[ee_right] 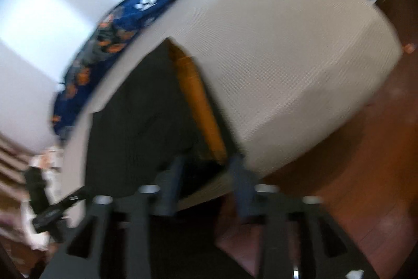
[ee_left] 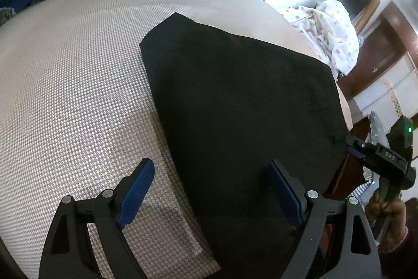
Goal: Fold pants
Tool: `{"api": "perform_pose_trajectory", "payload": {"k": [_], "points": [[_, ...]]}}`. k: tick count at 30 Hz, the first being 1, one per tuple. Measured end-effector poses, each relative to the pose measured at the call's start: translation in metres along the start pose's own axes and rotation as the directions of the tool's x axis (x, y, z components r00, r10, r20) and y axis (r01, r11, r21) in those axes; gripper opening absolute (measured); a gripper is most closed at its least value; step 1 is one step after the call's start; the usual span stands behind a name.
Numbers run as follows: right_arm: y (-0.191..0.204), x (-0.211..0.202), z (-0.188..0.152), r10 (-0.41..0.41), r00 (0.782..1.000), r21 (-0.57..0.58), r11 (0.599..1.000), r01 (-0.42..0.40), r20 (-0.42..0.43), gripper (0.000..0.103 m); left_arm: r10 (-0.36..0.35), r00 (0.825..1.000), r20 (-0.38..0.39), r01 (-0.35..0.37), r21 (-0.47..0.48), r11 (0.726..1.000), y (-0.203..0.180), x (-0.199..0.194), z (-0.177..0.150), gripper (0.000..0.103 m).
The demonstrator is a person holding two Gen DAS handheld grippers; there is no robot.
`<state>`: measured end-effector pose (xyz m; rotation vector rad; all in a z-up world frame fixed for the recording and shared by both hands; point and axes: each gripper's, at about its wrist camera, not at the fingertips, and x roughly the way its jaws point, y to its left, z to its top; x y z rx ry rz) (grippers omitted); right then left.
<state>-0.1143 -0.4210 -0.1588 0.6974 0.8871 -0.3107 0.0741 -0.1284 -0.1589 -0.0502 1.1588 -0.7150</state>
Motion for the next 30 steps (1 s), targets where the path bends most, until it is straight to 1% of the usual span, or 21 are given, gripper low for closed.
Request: {"api": "perform_pose_trajectory", "payload": {"k": [2, 6, 9, 12, 13, 14, 15, 16, 17, 18, 20, 21, 22, 23, 24, 25, 26, 27, 28, 29, 30], "points": [[-0.006, -0.003, 0.001, 0.062, 0.998, 0.022, 0.998, -0.062, 0.003, 0.077, 0.001, 1.000, 0.002, -0.001, 0.013, 1.000, -0.003, 0.001, 0.000, 0.088], [-0.017, -0.003, 0.013, 0.132, 0.991, 0.063, 0.989, -0.133, 0.018, 0.077, 0.005, 1.000, -0.007, -0.005, 0.031, 1.000, -0.006, 0.006, 0.005, 0.087], [-0.011, 0.002, 0.029, 0.201, 0.979, 0.012, 0.979, -0.201, 0.003, 0.076, 0.000, 1.000, -0.008, 0.000, 0.029, 1.000, -0.006, 0.007, 0.005, 0.088], [0.006, 0.021, 0.044, 0.187, 0.980, -0.112, 0.975, -0.194, -0.066, 0.075, -0.012, 1.000, 0.001, 0.012, 0.023, 1.000, -0.004, 0.009, 0.005, 0.087], [0.008, 0.027, 0.045, 0.199, 0.976, -0.135, 0.968, -0.210, -0.091, 0.074, -0.021, 1.000, 0.002, 0.021, 0.022, 1.000, -0.005, 0.009, 0.006, 0.088], [0.011, 0.035, 0.047, 0.199, 0.971, -0.160, 0.963, -0.219, -0.131, 0.069, -0.041, 0.999, 0.002, 0.041, 0.019, 0.999, -0.004, 0.010, 0.007, 0.088], [0.011, 0.048, 0.048, 0.165, 0.968, -0.182, 0.963, -0.200, -0.190, 0.065, -0.063, 0.998, 0.001, 0.063, 0.015, 0.998, -0.003, 0.010, 0.007, 0.088], [0.011, 0.048, 0.050, 0.182, 0.967, -0.182, 0.960, -0.215, -0.180, 0.063, -0.095, 0.995, -0.003, 0.095, 0.011, 0.995, -0.001, 0.010, 0.007, 0.088], [0.009, 0.053, 0.052, 0.253, 0.938, -0.142, 0.946, -0.291, -0.237, 0.058, -0.141, 0.990, -0.010, 0.141, 0.005, 0.990, 0.002, 0.011, 0.008, 0.088], [0.008, 0.054, 0.051, 0.283, 0.920, -0.127, 0.937, -0.325, -0.270, 0.055, -0.179, 0.984, -0.015, 0.179, -0.002, 0.984, 0.005, 0.012, 0.009, 0.088], [0.011, 0.055, 0.050, 0.292, 0.909, -0.158, 0.924, -0.348, -0.296, 0.055, -0.250, 0.968, -0.018, 0.249, -0.028, 0.968, 0.014, 0.012, 0.011, 0.088], [0.009, 0.057, 0.052, 0.321, 0.892, -0.145, 0.913, -0.381, -0.318, 0.055, -0.276, 0.961, -0.022, 0.275, -0.034, 0.961, 0.015, 0.013, 0.012, 0.088], [0.005, 0.059, 0.056, 0.378, 0.863, -0.093, 0.898, -0.430, -0.335, 0.054, -0.305, 0.952, -0.027, 0.304, -0.038, 0.952, 0.017, 0.014, 0.013, 0.088], [0.002, 0.060, 0.060, 0.443, 0.828, -0.046, 0.873, -0.486, -0.344, 0.054, -0.337, 0.941, -0.040, 0.335, -0.040, 0.941, 0.019, 0.016, 0.015, 0.088], [0.002, 0.060, 0.064, 0.497, 0.795, -0.025, 0.843, -0.538, -0.349, 0.054, -0.352, 0.935, -0.051, 0.350, -0.038, 0.936, 0.019, 0.017, 0.017, 0.088], [0.001, 0.059, 0.066, 0.505, 0.791, -0.036, 0.835, -0.549, -0.346, 0.053, -0.363, 0.930, -0.061, 0.362, -0.032, 0.932, 0.020, 0.018, 0.018, 0.088], [0.003, 0.058, 0.068, 0.478, 0.809, -0.068, 0.846, -0.529, -0.341, 0.053, -0.374, 0.924, -0.073, 0.373, -0.024, 0.927, 0.020, 0.019, 0.020, 0.088], [0.003, 0.061, 0.073, 0.407, 0.850, -0.113, 0.878, -0.465, -0.336, 0.053, -0.390, 0.917, -0.080, 0.390, -0.021, 0.921, 0.022, 0.020, 0.021, 0.088], [0.005, 0.067, 0.074, 0.340, 0.876, -0.152, 0.900, -0.408, -0.341, 0.053, -0.403, 0.912, -0.081, 0.402, -0.027, 0.915, 0.024, 0.020, 0.021, 0.088], [0.006, 0.072, 0.077, 0.345, 0.869, -0.153, 0.895, -0.418, -0.353, 0.051, -0.424, 0.902, -0.083, 0.421, -0.047, 0.906, 0.028, 0.022, 0.023, 0.088], [0.008, 0.079, 0.078, 0.405, 0.833, -0.100, 0.876, -0.471, -0.376, 0.052, -0.433, 0.897, -0.086, 0.430, -0.055, 0.901, 0.030, 0.023, 0.026, 0.088]]}}
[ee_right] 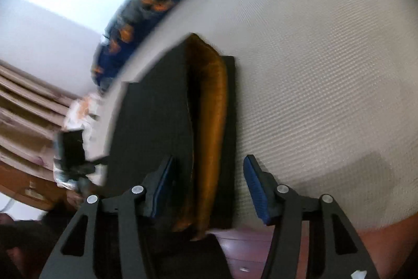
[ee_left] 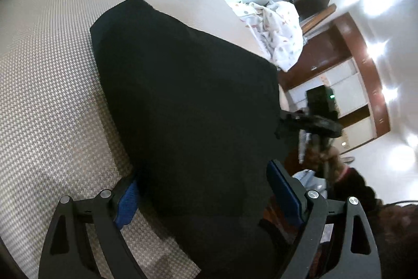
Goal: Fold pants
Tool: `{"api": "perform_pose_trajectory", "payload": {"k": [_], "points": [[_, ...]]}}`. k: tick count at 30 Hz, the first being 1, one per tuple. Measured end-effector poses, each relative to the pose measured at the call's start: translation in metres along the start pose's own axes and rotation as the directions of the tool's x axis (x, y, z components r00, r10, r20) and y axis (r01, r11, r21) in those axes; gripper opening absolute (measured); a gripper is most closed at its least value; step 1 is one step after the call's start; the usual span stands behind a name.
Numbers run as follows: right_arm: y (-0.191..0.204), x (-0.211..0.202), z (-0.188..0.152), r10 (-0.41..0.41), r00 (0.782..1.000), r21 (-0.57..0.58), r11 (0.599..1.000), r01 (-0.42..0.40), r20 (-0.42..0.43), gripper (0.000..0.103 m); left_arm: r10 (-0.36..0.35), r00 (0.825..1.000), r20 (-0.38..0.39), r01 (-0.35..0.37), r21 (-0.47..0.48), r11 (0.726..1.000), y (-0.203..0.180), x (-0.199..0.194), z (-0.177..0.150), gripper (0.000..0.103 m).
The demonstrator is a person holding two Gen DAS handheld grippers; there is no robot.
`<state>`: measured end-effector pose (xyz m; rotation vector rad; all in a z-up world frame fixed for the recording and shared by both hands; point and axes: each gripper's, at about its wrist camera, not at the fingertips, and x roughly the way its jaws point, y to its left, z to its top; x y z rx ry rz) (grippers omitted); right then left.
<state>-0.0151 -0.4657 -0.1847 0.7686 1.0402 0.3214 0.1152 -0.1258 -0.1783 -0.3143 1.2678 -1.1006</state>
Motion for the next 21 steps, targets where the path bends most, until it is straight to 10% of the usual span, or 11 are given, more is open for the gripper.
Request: {"api": "perform_pose_trajectory", "payload": {"k": [3, 6, 9, 14, 18, 21], "points": [[0.005, 0.013, 0.005, 0.120, 0.992, 0.017, 0.993, -0.119, -0.048, 0.073, -0.006, 1.000, -0.028, 0.006, 0.017, 1.000, -0.001, 0.005, 0.010, 0.088], [0.015, 0.024, 0.006, 0.129, 0.989, -0.029, 0.991, -0.131, -0.067, 0.073, 0.028, 0.998, -0.049, -0.024, 0.073, 0.997, -0.008, 0.010, 0.014, 0.088], [0.013, 0.029, 0.009, 0.080, 0.996, -0.028, 0.996, -0.081, -0.051, 0.047, 0.116, 0.991, -0.059, -0.107, 0.142, 0.984, -0.022, 0.023, 0.021, 0.088], [0.003, 0.028, 0.002, 0.104, 0.995, 0.044, 0.994, -0.104, 0.001, 0.031, 0.415, 0.909, 0.050, -0.406, 0.340, 0.848, -0.060, 0.049, 0.001, 0.068], [0.001, 0.026, -0.008, 0.136, 0.990, 0.092, 0.986, -0.139, 0.038, 0.029, 0.472, 0.875, 0.108, -0.481, 0.295, 0.826, -0.062, 0.038, 0.003, 0.032], [0.001, 0.025, -0.013, 0.154, 0.986, 0.114, 0.981, -0.160, 0.059, 0.028, 0.491, 0.863, 0.122, -0.504, 0.295, 0.812, -0.066, 0.036, 0.004, 0.029]]}}
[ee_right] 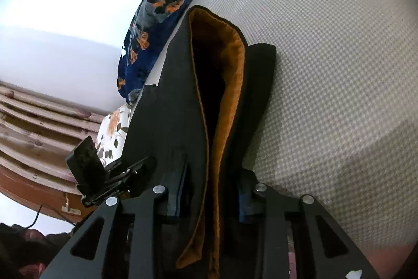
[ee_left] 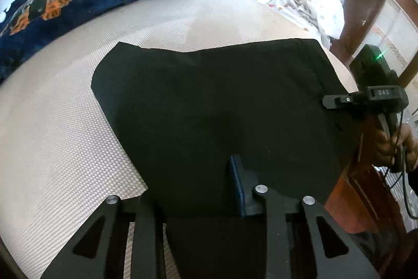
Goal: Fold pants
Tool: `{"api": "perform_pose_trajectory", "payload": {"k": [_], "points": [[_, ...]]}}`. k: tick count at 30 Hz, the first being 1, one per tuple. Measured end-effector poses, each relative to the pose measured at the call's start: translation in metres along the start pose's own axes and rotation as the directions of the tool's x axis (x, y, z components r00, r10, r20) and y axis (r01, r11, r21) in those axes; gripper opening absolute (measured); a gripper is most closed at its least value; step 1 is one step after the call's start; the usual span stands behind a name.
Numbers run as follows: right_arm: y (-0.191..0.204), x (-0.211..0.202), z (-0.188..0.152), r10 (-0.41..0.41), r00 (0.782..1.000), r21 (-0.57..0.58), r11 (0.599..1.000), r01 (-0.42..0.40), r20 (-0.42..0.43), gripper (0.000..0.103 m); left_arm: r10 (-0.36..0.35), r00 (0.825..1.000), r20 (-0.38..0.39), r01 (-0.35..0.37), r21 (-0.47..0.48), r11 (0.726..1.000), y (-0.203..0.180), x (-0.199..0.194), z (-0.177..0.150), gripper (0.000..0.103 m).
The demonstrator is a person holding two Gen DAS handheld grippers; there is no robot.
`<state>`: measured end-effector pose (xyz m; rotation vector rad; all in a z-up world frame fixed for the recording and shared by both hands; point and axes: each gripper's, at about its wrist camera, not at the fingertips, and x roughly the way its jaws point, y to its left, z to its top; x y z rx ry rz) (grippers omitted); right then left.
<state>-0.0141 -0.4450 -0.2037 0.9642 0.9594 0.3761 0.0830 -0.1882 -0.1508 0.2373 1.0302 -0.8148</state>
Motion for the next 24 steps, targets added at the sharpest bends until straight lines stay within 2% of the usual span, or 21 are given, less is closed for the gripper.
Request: {"api": "perform_pose_trajectory", "payload": {"k": [3, 11, 18, 20, 22, 23, 24], "points": [[0.000, 0.001, -0.006, 0.018, 1.000, 0.014, 1.000, -0.018, 0.000, 0.028, 0.035, 0.999, 0.012, -0.035, 0.034, 0.999, 0.001, -0.009, -0.004, 0.029], [0.002, 0.007, -0.008, 0.039, 0.999, 0.043, 0.998, -0.039, 0.007, 0.027, 0.077, 0.997, 0.027, -0.078, 0.046, 0.996, 0.003, -0.018, -0.008, 0.027], [0.010, 0.016, 0.000, -0.011, 1.000, 0.005, 1.000, 0.011, -0.015, 0.028, 0.074, 0.997, 0.014, -0.074, 0.036, 0.997, 0.009, -0.015, -0.012, 0.027], [0.013, 0.018, 0.001, -0.021, 1.000, -0.008, 1.000, 0.021, -0.020, 0.031, 0.077, 0.997, 0.009, -0.077, 0.047, 0.996, 0.009, -0.014, -0.011, 0.027], [0.014, 0.019, 0.003, -0.037, 0.999, -0.020, 0.999, 0.036, -0.023, 0.033, 0.079, 0.997, 0.004, -0.079, 0.052, 0.996, 0.010, -0.012, -0.011, 0.030], [0.015, 0.021, 0.004, -0.044, 0.999, -0.032, 0.999, 0.043, -0.025, 0.034, 0.077, 0.997, 0.002, -0.077, 0.047, 0.996, 0.012, -0.011, -0.011, 0.035], [0.017, 0.022, 0.005, -0.051, 0.998, -0.042, 0.998, 0.050, -0.027, 0.034, 0.068, 0.998, -0.005, -0.068, 0.035, 0.997, 0.015, -0.009, -0.010, 0.045]]}}
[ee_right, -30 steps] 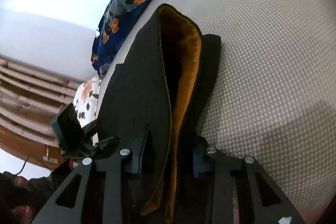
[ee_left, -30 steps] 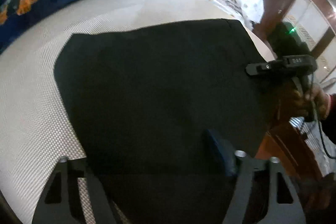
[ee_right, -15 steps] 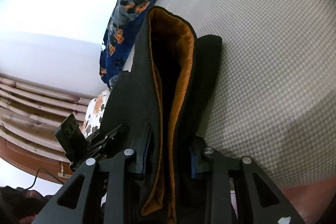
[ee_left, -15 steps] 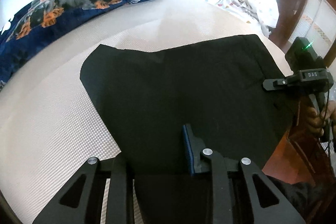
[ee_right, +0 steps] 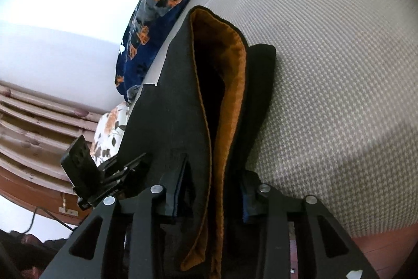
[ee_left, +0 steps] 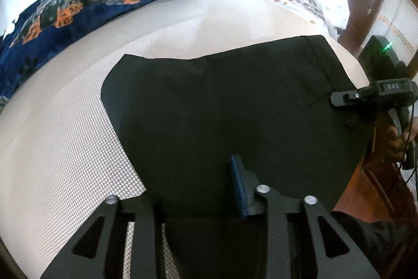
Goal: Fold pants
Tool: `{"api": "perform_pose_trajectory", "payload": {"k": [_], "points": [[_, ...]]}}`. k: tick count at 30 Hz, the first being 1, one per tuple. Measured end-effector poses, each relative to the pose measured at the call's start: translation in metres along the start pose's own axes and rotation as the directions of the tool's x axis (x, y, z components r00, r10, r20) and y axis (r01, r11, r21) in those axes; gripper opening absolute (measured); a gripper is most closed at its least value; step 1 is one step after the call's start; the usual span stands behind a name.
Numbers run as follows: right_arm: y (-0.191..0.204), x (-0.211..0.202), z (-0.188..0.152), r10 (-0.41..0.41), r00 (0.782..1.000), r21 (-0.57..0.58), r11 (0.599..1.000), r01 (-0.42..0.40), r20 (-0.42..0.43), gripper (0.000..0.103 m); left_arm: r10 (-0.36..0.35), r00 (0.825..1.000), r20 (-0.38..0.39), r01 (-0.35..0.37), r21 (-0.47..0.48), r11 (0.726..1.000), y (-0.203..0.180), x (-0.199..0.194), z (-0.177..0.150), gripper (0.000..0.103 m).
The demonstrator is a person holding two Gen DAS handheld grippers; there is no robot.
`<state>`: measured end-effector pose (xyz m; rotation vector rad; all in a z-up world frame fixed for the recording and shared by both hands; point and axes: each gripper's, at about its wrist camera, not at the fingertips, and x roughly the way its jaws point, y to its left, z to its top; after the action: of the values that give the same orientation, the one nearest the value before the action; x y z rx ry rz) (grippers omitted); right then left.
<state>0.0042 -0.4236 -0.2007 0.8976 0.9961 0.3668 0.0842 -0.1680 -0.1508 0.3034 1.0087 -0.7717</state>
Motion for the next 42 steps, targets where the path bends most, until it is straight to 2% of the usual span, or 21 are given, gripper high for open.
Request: {"api": "perform_pose_trajectory", "payload": {"k": [1, 2, 3, 5, 7, 10, 11, 13, 15, 18, 25, 28, 31, 35, 42], "points": [[0.000, 0.001, 0.001, -0.004, 1.000, -0.005, 1.000, 0.004, -0.001, 0.035, -0.016, 1.000, -0.009, 0.016, -0.019, 1.000, 0.004, 0.001, 0.001, 0.052], [0.001, 0.002, 0.002, -0.003, 1.000, -0.008, 1.000, 0.003, -0.002, 0.036, -0.047, 0.999, -0.025, 0.046, -0.055, 0.997, 0.012, 0.005, 0.001, 0.065], [0.001, 0.004, 0.004, -0.001, 1.000, -0.009, 1.000, 0.001, -0.003, 0.037, -0.067, 0.997, -0.036, 0.064, -0.076, 0.995, 0.016, 0.007, 0.001, 0.068], [0.000, 0.006, 0.006, 0.002, 1.000, -0.012, 1.000, -0.002, -0.005, 0.037, -0.145, 0.989, -0.040, 0.138, -0.135, 0.981, 0.028, 0.013, -0.001, 0.068], [0.000, 0.009, 0.010, 0.013, 1.000, -0.007, 1.000, -0.013, -0.008, 0.037, -0.203, 0.979, -0.019, 0.199, -0.135, 0.971, 0.032, 0.014, -0.001, 0.069], [0.000, 0.013, 0.013, 0.008, 1.000, -0.007, 1.000, -0.008, -0.014, 0.034, -0.277, 0.961, -0.027, 0.271, -0.126, 0.954, 0.035, 0.019, 0.005, 0.069], [0.000, 0.013, 0.013, 0.007, 1.000, -0.005, 1.000, -0.008, -0.012, 0.032, -0.322, 0.946, -0.016, 0.316, -0.159, 0.935, 0.040, 0.022, 0.008, 0.066], [-0.001, 0.014, 0.012, 0.021, 1.000, 0.013, 1.000, -0.021, -0.006, 0.030, -0.373, 0.928, 0.003, 0.364, -0.224, 0.904, 0.050, 0.027, 0.010, 0.051], [-0.002, 0.014, 0.010, 0.059, 0.998, 0.046, 0.997, -0.059, 0.009, 0.027, -0.356, 0.934, 0.018, 0.349, -0.245, 0.904, 0.055, 0.027, 0.008, 0.033], [0.003, 0.015, 0.005, 0.103, 0.995, 0.069, 0.992, -0.104, 0.017, 0.025, -0.330, 0.942, 0.050, 0.331, -0.269, 0.904, 0.058, 0.016, 0.002, 0.027], [0.038, 0.033, 0.001, 0.172, 0.985, 0.053, 0.984, -0.172, 0.003, 0.024, -0.279, 0.956, 0.092, 0.294, -0.321, 0.900, 0.075, -0.015, -0.014, 0.027], [0.060, 0.054, 0.006, 0.196, 0.980, 0.028, 0.980, -0.195, -0.019, 0.024, -0.198, 0.974, 0.110, 0.222, -0.295, 0.929, 0.079, -0.036, -0.021, 0.027], [0.076, 0.073, 0.010, 0.216, 0.976, 0.017, 0.976, -0.215, -0.036, 0.024, -0.121, 0.985, 0.126, 0.152, -0.282, 0.947, 0.087, -0.053, -0.024, 0.027], [0.103, 0.102, 0.022, 0.237, 0.970, -0.003, 0.971, -0.238, -0.058, 0.024, -0.036, 0.988, 0.150, 0.078, -0.286, 0.955, 0.105, -0.072, -0.031, 0.027], [0.147, 0.154, 0.041, 0.255, 0.960, -0.053, 0.964, -0.262, -0.111, 0.024, 0.063, 0.981, 0.185, 0.005, -0.343, 0.939, 0.151, -0.095, -0.044, 0.027]]}}
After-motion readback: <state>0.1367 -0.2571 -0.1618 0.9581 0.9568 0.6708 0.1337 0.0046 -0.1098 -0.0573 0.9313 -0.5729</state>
